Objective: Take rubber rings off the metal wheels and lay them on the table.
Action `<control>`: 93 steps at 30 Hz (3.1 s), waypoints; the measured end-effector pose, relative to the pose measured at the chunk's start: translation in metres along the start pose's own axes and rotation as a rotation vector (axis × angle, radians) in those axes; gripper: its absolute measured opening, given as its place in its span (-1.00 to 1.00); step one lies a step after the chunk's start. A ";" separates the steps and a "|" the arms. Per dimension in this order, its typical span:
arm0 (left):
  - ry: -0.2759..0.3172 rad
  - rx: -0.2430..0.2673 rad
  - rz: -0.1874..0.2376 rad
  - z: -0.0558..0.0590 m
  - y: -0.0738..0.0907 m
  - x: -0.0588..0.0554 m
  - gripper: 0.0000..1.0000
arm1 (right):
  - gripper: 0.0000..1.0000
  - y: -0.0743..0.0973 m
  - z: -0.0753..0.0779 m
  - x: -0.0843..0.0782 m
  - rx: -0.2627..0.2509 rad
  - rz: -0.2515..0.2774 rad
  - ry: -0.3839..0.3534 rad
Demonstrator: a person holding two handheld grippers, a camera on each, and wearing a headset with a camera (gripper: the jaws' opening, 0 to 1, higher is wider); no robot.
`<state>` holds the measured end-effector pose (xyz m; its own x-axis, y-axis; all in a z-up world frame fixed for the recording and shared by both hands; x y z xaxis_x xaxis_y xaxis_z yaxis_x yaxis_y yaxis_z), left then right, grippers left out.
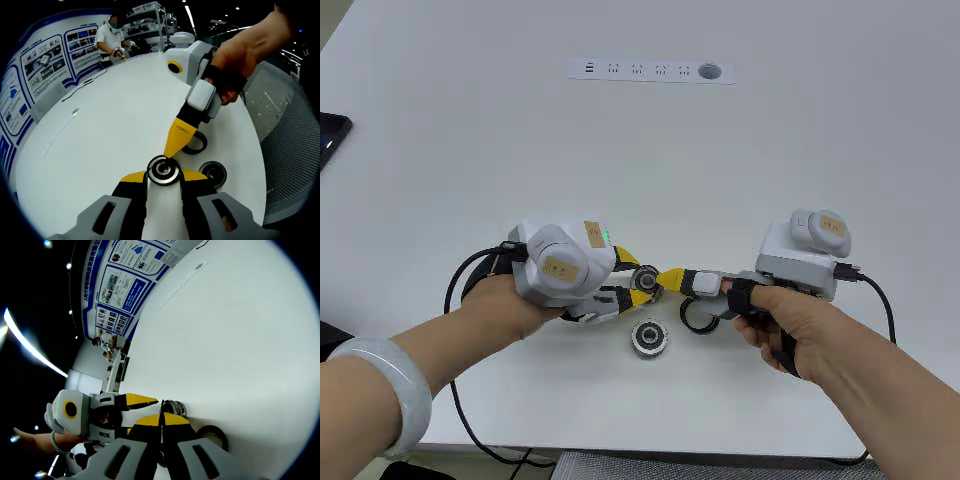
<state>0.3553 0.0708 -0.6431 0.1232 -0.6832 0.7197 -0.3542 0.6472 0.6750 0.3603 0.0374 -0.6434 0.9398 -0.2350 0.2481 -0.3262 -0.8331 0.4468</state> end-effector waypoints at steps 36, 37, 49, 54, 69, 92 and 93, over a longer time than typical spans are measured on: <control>0.101 0.063 0.095 -0.003 0.028 -0.005 0.13 | -0.97 0.035 -0.039 -0.013 0.106 0.038 0.001; 0.108 0.063 0.096 -0.003 0.029 -0.005 0.15 | -0.97 0.038 -0.038 -0.013 0.106 0.040 0.000; 0.148 0.083 0.099 0.003 0.035 -0.006 0.36 | -0.97 0.058 -0.021 -0.020 0.079 0.074 -0.049; 0.164 0.092 0.101 0.004 0.039 -0.008 0.42 | -0.97 0.061 -0.010 -0.020 0.061 0.088 -0.073; 0.191 0.114 0.119 0.000 0.047 -0.015 0.44 | -0.97 0.063 0.026 -0.021 -0.009 0.098 -0.129; 0.205 0.103 0.134 0.003 0.051 -0.019 0.40 | -0.64 0.064 0.036 -0.022 -0.129 0.016 0.193; 0.205 0.103 0.137 0.003 0.052 -0.019 0.40 | -0.63 0.064 0.036 -0.022 -0.132 0.013 0.202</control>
<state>0.3316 0.1161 -0.6222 0.2490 -0.5020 0.8282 -0.4714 0.6842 0.5564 0.3221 -0.0291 -0.6513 0.9003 -0.1290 0.4157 -0.3610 -0.7549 0.5476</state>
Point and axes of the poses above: the centre of the closed fingertips' face, and the gripper's own axes: y roughly backward along the fingers, z roughly to its right, x roughly out of its top, the point moved 1 cm from there along y, roughly backward along the fingers, and after that the axes turned 5 degrees about -y, right-handed, at the moved point
